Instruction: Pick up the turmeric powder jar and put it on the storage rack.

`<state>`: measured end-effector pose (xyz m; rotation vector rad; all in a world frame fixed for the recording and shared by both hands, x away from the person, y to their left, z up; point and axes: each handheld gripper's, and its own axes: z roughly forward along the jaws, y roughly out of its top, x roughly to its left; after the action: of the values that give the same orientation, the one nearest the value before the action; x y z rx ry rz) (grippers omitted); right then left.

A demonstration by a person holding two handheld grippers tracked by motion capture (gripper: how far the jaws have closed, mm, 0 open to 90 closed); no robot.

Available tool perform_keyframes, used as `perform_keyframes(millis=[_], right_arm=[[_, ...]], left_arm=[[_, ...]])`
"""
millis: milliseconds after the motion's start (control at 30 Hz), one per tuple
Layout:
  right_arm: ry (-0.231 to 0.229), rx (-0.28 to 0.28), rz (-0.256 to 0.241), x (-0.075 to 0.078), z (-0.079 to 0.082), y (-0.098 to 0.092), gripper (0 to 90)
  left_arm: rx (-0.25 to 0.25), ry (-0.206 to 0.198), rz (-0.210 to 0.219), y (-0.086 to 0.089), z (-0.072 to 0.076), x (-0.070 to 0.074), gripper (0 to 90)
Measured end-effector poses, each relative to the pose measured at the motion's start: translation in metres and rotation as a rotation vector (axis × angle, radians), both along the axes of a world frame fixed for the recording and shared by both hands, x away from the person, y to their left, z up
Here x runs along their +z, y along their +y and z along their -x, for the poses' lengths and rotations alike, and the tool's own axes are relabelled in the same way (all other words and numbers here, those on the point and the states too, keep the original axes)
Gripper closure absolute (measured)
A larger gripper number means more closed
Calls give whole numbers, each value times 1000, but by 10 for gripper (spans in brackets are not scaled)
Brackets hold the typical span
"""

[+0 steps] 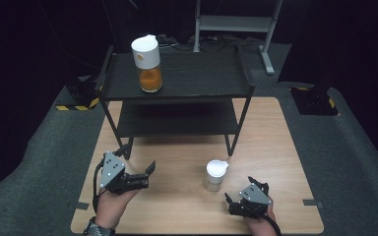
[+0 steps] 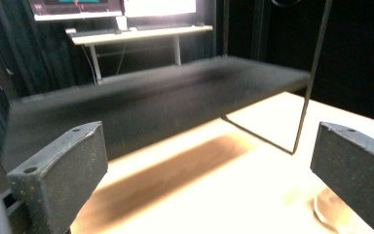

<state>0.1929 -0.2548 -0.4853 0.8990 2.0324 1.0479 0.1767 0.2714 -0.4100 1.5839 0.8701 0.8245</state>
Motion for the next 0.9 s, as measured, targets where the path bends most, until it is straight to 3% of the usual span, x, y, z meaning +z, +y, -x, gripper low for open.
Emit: perform_keyframes(millis=[300,567,767,900], right_arm=[[-1,0,4,0,0,1,3],[-2,-1,10,0,0,2,3],[-3,-5,16,0,1,3,3],[-7,-10,17,0,2,4,3]], left_arm=[[7,68,-7,2,4,-34,4],[18,124,-41,3,4,-59,4],[22,164,-118,2,0,-72,4],[16,199,-147,2,-3,-77,4]])
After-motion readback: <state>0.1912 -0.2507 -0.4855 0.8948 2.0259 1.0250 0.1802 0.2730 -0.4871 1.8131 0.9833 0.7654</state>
